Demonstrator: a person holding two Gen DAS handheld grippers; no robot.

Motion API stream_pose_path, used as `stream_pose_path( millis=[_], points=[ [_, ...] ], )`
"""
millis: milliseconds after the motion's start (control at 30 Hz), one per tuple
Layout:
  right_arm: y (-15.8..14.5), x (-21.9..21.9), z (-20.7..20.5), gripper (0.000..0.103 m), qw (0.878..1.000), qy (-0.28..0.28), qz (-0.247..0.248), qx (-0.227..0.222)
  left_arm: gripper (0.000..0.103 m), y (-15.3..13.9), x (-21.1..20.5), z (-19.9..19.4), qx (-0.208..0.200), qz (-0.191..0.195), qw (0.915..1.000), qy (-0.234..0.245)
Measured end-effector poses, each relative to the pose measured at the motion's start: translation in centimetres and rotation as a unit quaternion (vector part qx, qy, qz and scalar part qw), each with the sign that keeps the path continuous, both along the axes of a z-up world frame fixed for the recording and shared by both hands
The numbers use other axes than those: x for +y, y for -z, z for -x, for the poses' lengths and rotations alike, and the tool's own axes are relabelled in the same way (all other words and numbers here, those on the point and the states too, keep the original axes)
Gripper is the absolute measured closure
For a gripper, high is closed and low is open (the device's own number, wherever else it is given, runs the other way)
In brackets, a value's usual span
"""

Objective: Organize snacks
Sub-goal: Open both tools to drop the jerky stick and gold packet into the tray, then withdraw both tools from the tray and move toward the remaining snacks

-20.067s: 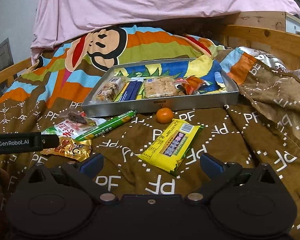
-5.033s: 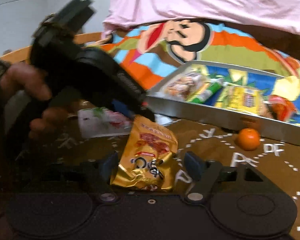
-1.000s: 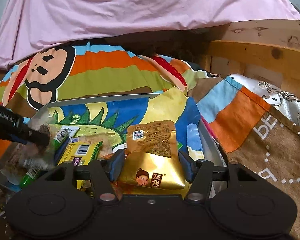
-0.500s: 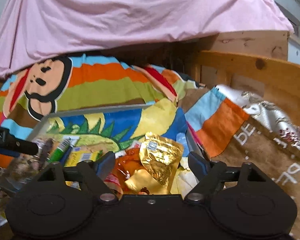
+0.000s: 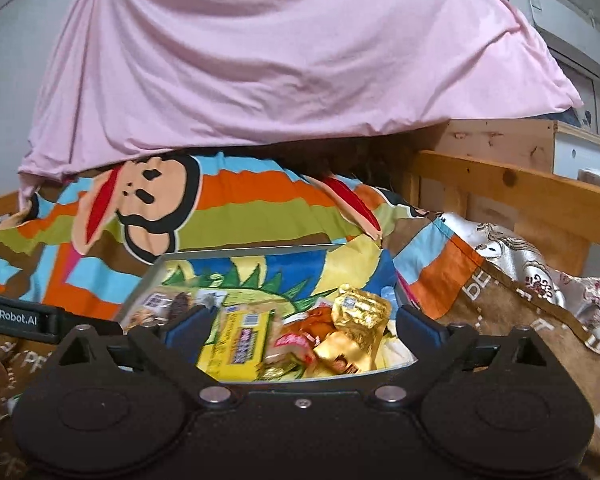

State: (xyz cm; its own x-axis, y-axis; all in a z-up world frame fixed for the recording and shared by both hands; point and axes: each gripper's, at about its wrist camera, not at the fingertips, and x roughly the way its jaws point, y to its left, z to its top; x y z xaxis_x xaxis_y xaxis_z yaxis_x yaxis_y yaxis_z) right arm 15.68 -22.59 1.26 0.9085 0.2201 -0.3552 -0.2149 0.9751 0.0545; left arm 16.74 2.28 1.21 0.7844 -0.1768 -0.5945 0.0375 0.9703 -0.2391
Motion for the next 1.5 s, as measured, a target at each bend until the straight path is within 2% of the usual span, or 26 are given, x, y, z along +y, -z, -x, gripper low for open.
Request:
stream_pose_path(
  millis=[200, 433, 633, 1033, 1500],
  points=[
    [0.6, 0.5, 3.4, 0.001, 1.0, 0.0, 0.002, 0.008, 0.001, 0.6, 0.8, 4.0, -0.006, -0.008, 0.9996, -0.026],
    [1.9, 0.8, 6.4, 0.001, 1.0, -0.004, 0.002, 0.03, 0.001, 1.8, 1.5, 8.4, -0.027, -0.043, 0.9977, -0.046],
    [2.8, 1.4, 8.6, 0.001, 0.999, -0.005, 0.005, 0.05, 0.001, 3.4, 1.9, 11.1, -0.014, -0.064, 0.9967, -0.048],
    [5.0, 3.9, 9.2, 0.001, 0.993, -0.036, 0.039, 0.107, 0.001, 4.4, 2.8, 12.1, 0.016, -0.065, 0.9958, -0.062],
    [5.6, 4.3, 9.1, 0.001, 0.99, -0.046, 0.044, 0.122, 0.001, 4.6, 3.2, 12.0, 0.022, -0.065, 0.9951, -0.072]
  ],
)
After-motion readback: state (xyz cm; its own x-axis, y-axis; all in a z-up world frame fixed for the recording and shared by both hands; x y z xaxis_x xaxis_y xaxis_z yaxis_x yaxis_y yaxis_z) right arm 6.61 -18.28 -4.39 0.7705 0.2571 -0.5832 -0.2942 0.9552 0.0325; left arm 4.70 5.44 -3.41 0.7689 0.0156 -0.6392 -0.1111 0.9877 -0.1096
